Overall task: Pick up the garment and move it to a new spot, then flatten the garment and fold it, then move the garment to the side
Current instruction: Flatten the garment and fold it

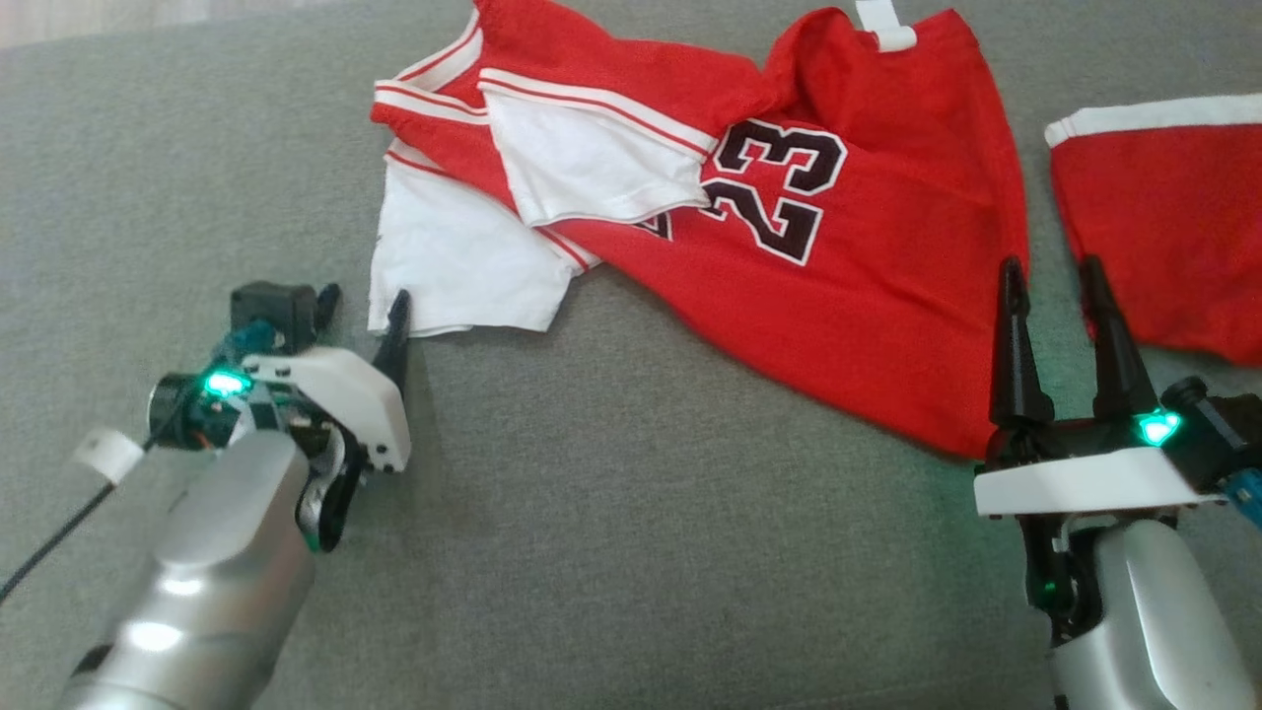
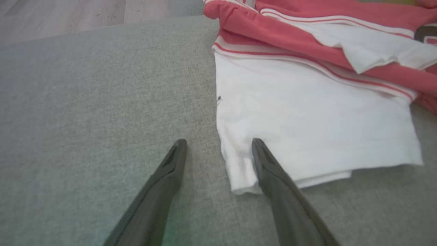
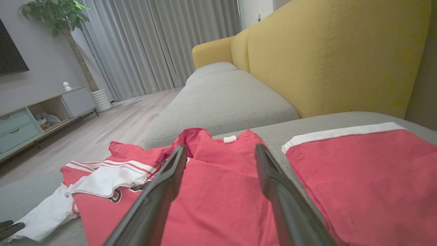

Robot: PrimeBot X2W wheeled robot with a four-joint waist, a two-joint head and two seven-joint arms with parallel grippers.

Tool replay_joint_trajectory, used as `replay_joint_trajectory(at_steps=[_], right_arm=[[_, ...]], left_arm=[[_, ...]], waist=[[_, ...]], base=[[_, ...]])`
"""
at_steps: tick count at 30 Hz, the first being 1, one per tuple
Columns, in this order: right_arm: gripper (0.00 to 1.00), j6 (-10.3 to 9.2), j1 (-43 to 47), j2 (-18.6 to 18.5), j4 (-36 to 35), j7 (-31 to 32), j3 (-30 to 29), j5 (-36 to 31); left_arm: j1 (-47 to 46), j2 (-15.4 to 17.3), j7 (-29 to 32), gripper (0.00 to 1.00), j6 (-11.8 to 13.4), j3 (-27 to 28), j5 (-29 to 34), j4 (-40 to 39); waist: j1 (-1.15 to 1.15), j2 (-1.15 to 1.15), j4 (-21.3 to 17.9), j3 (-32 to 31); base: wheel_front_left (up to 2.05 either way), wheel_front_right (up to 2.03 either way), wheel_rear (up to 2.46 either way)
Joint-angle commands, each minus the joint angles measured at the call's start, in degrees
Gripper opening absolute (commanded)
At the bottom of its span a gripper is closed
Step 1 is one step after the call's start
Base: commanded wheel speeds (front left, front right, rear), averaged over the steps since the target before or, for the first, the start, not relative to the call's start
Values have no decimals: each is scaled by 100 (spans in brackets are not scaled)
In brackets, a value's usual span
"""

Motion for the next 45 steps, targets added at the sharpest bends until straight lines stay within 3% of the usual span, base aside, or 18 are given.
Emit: replay_joint_trajectory(at_steps=[1, 3, 4, 5, 6, 11, 19, 24, 31, 45], right_arm=[[100, -4, -134, -20, -204, -36, 114, 42], [100, -4, -126, -20, -204, -36, 103, 49], [100, -4, -121, -20, -201, -36, 99, 49], [100, -4, -115, -20, -191, -36, 96, 48], [100, -4, -109, -20, -177, -36, 93, 44], [100, -4, -68, -20, -96, -36, 59, 21], [100, -4, 145, -20, 323, 157, -24, -73], [100, -4, 331, -20, 733, 557, -146, -35], [100, -4, 401, -20, 1252, 1051, 45, 368], [100, -4, 103, -20, 2362, 1263, 386, 996]], left_arm=[[-268, 114, 113, 100, -56, 123, -46, 130], [-274, 62, 207, 100, -138, 66, -67, 245], [-267, 37, 256, 86, -183, 42, -87, 294], [-254, 13, 294, 32, -223, 15, -99, 335], [-237, -13, 310, 2, -256, -4, -112, 362], [-103, -122, 251, 0, -390, -59, -183, 374], [-117, -76, -1009, 0, -96, 366, -239, -126], [-77, -2, -1310, 0, 41, 516, -254, -475], [64, 90, -1305, 0, 212, 523, -229, -1117], [216, 286, -1088, 0, 479, 470, -186, -2127]], waist=[[-1, 0, -67, 36], [-1, 0, -83, 25], [-1, 0, -88, 13], [-1, 0, -91, -10], [-1, 0, -90, -36], [-1, 0, -57, -221], [-1, 0, -3, -581], [-1, 0, -5, -704], [-1, 0, 92, -746], [-1, 0, 325, -650]], base=[[0, 0, 0], [0, 0, 0], [0, 0, 0], [0, 0, 0], [0, 0, 0], [0, 0, 0], [0, 0, 0], [0, 0, 0], [0, 0, 0], [0, 0, 0]])
